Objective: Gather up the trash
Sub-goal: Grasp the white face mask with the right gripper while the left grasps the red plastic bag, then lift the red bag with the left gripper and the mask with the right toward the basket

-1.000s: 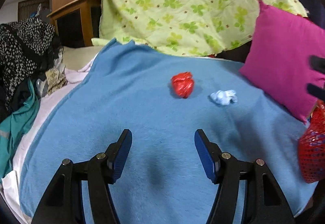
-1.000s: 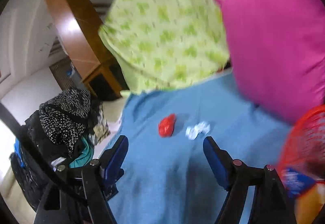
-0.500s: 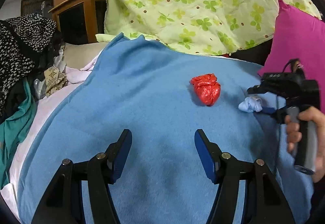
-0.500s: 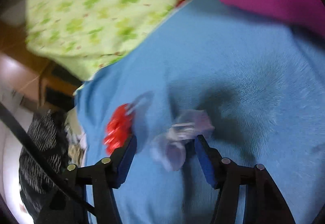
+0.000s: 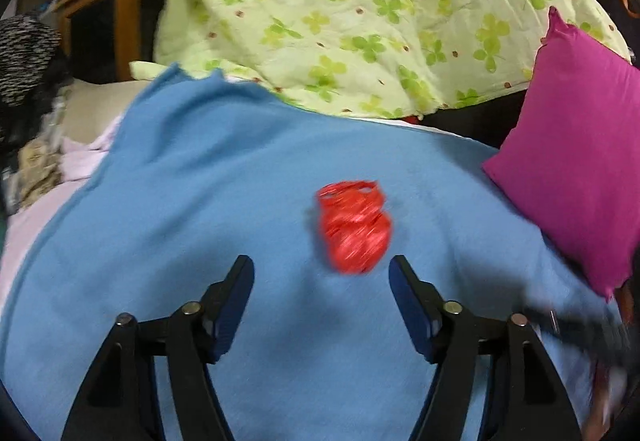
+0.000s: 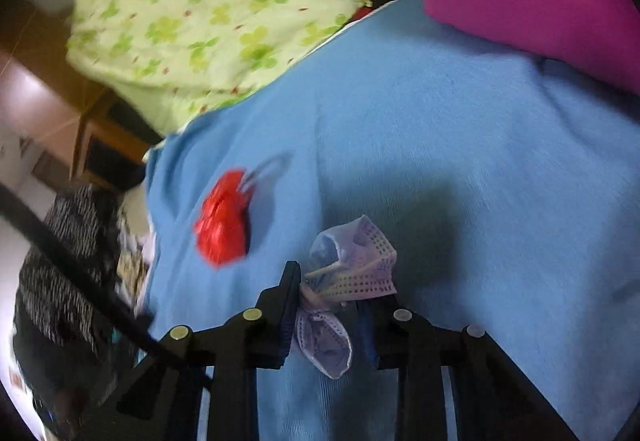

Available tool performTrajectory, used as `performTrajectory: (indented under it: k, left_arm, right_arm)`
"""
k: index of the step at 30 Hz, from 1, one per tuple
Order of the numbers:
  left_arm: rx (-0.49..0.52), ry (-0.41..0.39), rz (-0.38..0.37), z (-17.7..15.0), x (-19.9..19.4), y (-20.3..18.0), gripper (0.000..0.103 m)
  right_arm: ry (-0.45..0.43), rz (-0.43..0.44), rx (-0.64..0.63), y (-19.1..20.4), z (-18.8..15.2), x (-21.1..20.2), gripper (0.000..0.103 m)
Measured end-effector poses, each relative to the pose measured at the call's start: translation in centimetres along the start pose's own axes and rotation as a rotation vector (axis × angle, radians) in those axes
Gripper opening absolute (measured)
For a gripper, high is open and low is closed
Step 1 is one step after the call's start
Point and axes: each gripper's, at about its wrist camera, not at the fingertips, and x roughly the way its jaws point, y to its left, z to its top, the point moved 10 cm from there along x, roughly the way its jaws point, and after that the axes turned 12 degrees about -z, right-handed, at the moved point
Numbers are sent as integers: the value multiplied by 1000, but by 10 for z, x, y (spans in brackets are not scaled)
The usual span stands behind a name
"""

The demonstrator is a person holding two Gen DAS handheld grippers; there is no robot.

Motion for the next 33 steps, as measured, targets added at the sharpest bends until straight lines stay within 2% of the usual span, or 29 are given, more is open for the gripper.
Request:
performTrajectory:
  k: [4,9,11,12,15,19,26,28,33]
  left_arm:
    - [-13,63,7,15,43,-10,71]
    - [-27,119,32,17,80,-11,71]
    - [-60,127,8,13,85,-9,63]
    - [-76,130,2,12,85,-7,50]
    - [-107,123,-4,10,77,-5,46]
    - [-55,89,19,6,41,-16,44]
    - [118,-47,124,6,-80,-53,44]
    - [154,-81,158,4,-113,-64,44]
    - [218,-164,201,-2,-184,-96,44]
  right_arm:
    - [-11,18,-107,10,-24,-30,29]
    - [-35,20,-171,13,-29,-41,29]
    - [-42,11,-190,13,-30,-42,29]
    - [-38,16,-190,12,-32,-44,29]
    - [-42,19,-198,14,-33,-47,29]
    - [-85,24,-211,18,-32,-65,29]
    - [-243,22,-239,34,-30,-124,29]
    - [-293,25,-243,35,-36,-150,29]
    - [-354,32,-243,28,-55,-205,29]
